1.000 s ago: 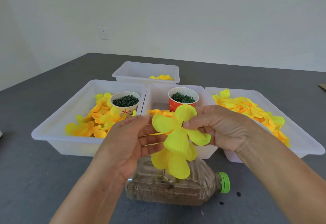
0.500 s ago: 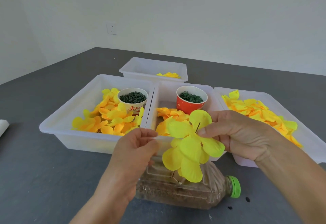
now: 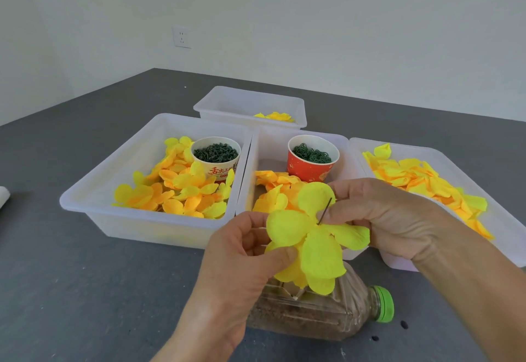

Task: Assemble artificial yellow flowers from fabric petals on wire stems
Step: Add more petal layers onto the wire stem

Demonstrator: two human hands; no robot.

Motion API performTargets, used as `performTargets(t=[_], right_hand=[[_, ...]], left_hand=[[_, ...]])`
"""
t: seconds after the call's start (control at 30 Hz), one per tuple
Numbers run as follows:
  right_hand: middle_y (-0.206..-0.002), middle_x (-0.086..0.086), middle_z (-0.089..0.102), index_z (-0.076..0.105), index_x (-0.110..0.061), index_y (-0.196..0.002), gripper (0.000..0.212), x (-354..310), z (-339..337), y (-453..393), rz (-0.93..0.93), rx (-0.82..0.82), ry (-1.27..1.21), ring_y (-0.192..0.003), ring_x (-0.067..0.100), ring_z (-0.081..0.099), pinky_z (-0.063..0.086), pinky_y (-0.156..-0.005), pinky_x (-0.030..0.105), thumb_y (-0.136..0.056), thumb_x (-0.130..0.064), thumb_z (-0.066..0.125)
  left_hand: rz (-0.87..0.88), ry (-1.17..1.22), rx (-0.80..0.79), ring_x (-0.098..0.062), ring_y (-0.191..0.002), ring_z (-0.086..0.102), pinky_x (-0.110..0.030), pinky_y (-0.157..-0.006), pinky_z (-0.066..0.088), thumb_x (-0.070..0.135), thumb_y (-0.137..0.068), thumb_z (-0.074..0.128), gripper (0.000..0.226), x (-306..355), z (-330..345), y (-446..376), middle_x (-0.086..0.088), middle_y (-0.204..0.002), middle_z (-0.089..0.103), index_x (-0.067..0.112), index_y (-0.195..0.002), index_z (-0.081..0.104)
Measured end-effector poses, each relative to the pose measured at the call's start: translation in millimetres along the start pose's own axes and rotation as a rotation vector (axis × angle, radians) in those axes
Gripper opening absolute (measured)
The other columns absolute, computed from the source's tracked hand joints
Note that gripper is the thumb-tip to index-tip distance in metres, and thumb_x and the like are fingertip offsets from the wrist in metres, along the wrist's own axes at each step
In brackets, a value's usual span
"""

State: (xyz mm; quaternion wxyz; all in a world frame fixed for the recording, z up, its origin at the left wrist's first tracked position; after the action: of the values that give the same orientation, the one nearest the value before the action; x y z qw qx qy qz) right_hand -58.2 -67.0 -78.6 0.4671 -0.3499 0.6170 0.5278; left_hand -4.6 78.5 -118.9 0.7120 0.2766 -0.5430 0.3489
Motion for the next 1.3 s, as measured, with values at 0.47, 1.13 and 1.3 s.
performTargets(t=[0.47, 1.13, 1.3], right_hand=[[-0.098, 0.02, 0.071, 0.071, -0.001, -0.096, 0.031, 7, -5, -1, -0.009, 0.158, 0.143, -0.094, 0.038, 0.066, 0.05, -0.091, 0.053, -0.066, 0.007, 0.071], [-0.092, 0.017, 0.073, 0.069, -0.004, -0.1, 0.036, 9, -5, 3, -0.076, 0.231, 0.208, -0.09, 0.038, 0.068, 0.051, -0.087, 0.057, -0.065, 0.004, 0.072], [-0.09, 0.013, 0.074, 0.07, -0.006, -0.098, 0.035, 6, -5, 5, -0.102, 0.249, 0.217, -0.089, 0.033, 0.069, 0.052, -0.088, 0.053, -0.064, 0.002, 0.074]], left_hand=[[-0.094, -0.04, -0.083, -0.019, -0.071, 0.064, -0.028, -0.064, 0.049, 0.029, -0.039, 0.078, 0.046, 3, 3, 8, -0.008, -0.085, 0.074, 0.02, -0.084, 0.076], [-0.203, 0.057, 0.035, -0.02, -0.07, 0.067, -0.037, -0.074, 0.053, 0.041, -0.036, 0.076, 0.052, -3, 12, 2, -0.012, -0.079, 0.074, 0.005, -0.073, 0.074], [-0.174, 0.049, 0.057, -0.028, -0.077, 0.069, -0.04, -0.075, 0.054, 0.025, -0.039, 0.075, 0.051, -3, 12, 0, -0.015, -0.081, 0.074, 0.001, -0.084, 0.073]])
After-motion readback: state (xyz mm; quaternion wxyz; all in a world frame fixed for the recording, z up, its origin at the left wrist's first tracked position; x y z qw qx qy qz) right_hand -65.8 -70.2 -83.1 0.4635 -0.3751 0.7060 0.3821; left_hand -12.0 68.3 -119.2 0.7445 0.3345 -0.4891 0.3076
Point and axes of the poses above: each hand's wrist, its own y-axis away from the middle knuckle, its own z-axis out of the palm, x = y × z, the point moved 6 cm from there along -y, towards the middle knuckle
